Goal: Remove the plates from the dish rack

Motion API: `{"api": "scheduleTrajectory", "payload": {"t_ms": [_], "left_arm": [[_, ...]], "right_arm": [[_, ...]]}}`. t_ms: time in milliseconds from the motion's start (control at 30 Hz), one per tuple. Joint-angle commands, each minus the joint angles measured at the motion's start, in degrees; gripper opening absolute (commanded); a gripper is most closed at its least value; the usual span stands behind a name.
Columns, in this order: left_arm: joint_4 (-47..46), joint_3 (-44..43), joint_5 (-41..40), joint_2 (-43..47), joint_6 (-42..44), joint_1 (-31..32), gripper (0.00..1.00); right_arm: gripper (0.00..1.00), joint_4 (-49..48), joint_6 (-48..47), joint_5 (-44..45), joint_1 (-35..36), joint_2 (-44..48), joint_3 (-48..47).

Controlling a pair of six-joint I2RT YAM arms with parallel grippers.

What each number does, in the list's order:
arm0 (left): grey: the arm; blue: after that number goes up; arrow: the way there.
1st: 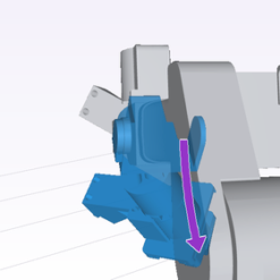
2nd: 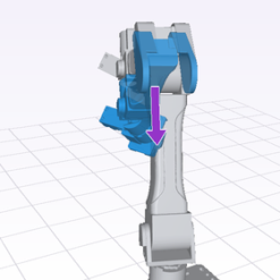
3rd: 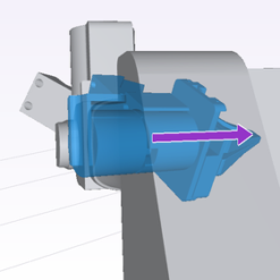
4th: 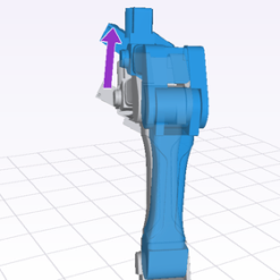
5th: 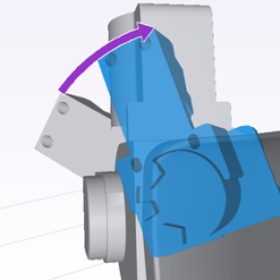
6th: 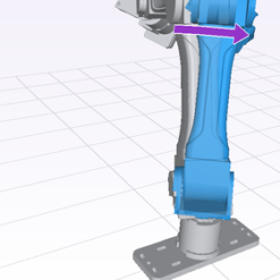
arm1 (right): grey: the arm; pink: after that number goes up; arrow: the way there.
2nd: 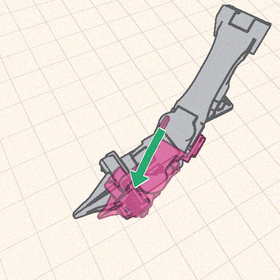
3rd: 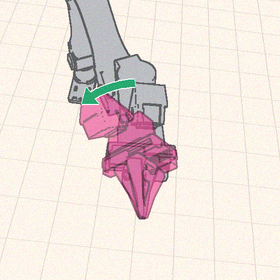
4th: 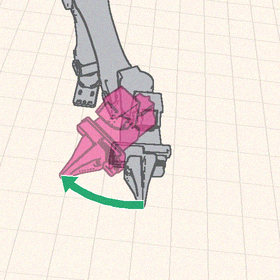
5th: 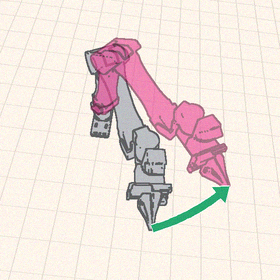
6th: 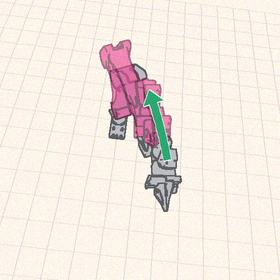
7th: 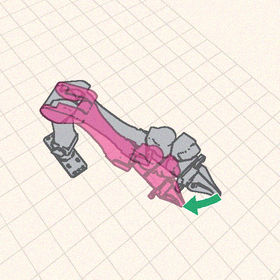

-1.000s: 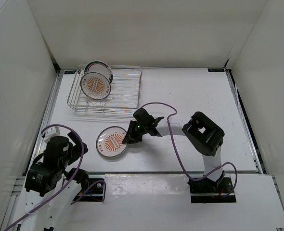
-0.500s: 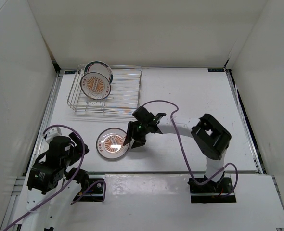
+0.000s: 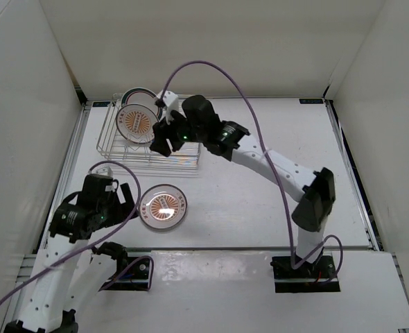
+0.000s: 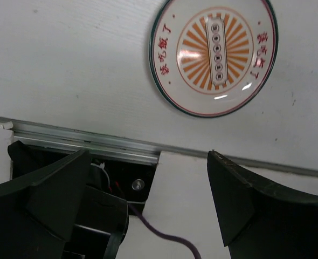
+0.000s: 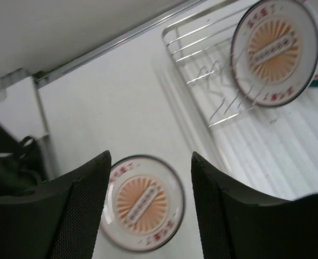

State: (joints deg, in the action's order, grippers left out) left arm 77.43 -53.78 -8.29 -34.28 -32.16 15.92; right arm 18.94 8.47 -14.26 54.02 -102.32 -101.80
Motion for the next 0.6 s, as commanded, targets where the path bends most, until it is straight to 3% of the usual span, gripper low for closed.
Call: {"api": "scheduleTrajectory", "payload": {"t_ms": [0,33,100,200,300,567], "left_arm": [[11.6,-2.1,7.2,-4.1,5.4,0.1,1.0],[10.8,-3.2,8.1,-5.3,7.0,0.2,1.0],[10.6,-3.7,7.9,-5.5,8.0,0.2,1.0],[9.9,-7.2,9.1,-5.4,10.6,0.2,1.0],[6.5,-7.0,12.8,-1.7,13.5,0.1,1.0],[2.5,0.5,11.0,9.6,11.5,0.2,1.0]], "right_arm": [[0.64,0.6,-12.2,5.7,-0.5,-9.2,-7.1],[0.59,-2.8,-9.2,9.2,-1.2,-16.0,-13.4],[0.59,-2.7,-8.9,9.7,-1.5,-17.9,-18.5],[0.59,-2.3,-4.9,12.7,-2.3,-28.4,-30.3],[0.59,-12.5,0.0,14.0,-3.9,-31.7,-28.7],[0.59,-24.6,1.3,16.6,-7.7,-36.9,-29.3]]}}
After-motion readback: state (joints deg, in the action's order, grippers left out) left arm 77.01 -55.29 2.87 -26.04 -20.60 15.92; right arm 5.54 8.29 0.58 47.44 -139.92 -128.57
